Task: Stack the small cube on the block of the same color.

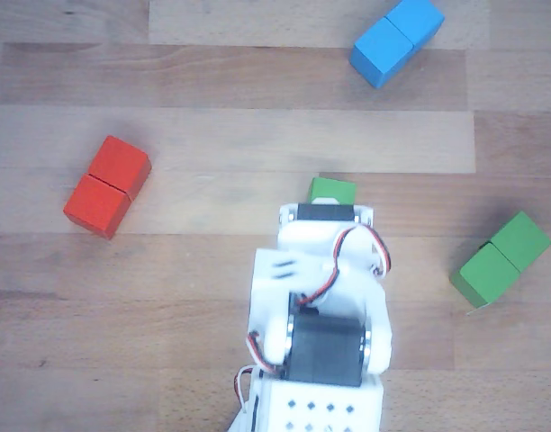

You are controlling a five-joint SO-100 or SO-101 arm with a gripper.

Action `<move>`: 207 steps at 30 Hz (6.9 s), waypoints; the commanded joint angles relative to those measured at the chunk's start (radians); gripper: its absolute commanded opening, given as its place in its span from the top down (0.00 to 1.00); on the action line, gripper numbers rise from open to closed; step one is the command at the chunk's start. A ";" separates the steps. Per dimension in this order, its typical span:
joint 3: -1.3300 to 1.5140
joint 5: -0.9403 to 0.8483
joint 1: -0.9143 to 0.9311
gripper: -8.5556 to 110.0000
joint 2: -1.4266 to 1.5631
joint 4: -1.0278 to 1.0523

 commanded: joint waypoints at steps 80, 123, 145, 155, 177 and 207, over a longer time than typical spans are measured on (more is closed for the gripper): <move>-0.367 -0.002 0.015 0.82 -0.943 -0.186; -0.382 -0.008 0.078 0.70 -1.046 -0.083; -0.382 -0.009 0.078 0.70 -1.155 -0.176; -0.382 -0.009 0.078 0.84 -1.155 -0.176; -0.606 -0.011 0.175 0.86 -1.138 -0.210; -0.755 -0.067 0.727 0.87 -1.138 -0.109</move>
